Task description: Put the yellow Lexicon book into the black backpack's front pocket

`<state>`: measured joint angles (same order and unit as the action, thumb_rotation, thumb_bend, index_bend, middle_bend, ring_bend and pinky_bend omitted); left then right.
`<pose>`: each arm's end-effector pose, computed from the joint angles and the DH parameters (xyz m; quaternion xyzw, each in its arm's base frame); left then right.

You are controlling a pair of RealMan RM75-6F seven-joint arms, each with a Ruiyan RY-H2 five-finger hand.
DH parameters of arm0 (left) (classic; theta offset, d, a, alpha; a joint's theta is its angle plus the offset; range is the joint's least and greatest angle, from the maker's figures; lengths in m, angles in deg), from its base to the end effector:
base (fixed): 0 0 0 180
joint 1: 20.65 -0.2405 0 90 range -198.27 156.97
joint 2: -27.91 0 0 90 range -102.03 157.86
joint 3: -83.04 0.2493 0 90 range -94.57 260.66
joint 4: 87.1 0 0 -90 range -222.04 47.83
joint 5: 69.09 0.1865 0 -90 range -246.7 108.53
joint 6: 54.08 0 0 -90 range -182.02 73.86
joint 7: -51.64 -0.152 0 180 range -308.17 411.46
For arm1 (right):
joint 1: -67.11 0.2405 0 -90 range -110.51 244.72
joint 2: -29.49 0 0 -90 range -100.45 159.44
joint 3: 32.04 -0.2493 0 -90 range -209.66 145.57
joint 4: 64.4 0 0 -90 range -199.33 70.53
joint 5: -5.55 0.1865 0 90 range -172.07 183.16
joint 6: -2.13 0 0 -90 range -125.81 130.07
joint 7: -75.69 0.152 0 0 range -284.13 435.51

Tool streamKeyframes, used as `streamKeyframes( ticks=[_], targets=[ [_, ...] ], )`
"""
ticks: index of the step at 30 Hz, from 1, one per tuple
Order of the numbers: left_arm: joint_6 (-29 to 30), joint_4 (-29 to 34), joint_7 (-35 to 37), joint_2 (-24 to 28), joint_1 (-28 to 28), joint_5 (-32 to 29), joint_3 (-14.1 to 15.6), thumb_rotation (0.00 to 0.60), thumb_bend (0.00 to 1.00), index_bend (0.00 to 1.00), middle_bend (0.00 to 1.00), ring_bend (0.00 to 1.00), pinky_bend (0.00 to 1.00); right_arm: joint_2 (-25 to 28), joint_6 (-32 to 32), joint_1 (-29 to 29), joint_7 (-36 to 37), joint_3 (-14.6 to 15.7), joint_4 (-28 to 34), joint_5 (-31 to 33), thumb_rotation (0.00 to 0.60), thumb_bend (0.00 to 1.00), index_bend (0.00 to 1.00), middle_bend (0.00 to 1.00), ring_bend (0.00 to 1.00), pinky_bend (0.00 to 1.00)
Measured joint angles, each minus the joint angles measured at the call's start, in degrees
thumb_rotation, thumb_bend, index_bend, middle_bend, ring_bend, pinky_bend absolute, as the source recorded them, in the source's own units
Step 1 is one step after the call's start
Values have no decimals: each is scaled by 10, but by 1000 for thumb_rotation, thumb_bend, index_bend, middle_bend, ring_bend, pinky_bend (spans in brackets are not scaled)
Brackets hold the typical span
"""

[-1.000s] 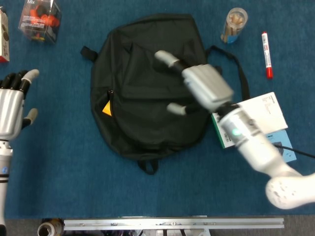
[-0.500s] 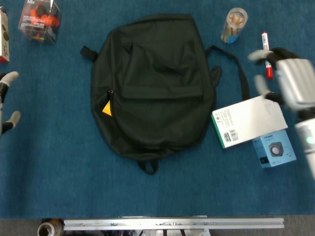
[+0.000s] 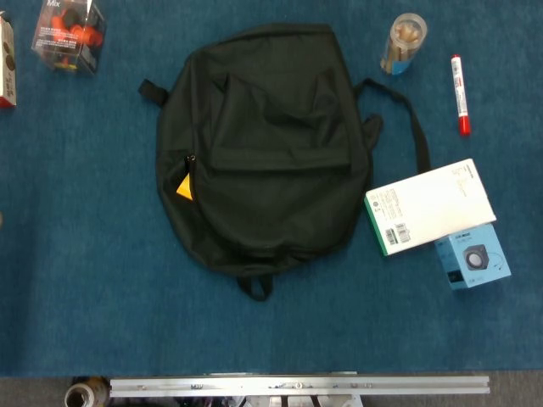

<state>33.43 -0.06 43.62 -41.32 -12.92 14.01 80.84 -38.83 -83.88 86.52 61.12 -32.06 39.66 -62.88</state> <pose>-0.3012 0.2003 0.1650 -0.6061 -0.3325 -0.3605 0.6262 -0.2484 -0.2371 0.1447 0.5820 -0.4138 0.3806 0.5875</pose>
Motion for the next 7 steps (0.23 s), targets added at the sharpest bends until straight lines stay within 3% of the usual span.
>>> streamKeyframes(
  ticks=[7],
  targets=[
    [13, -1, 7, -4, -14, -1, -2, 600, 138, 248, 298, 285, 378, 3, 0, -29, 22, -14, -9, 12, 600, 439, 408, 461, 302, 369]
  ],
)
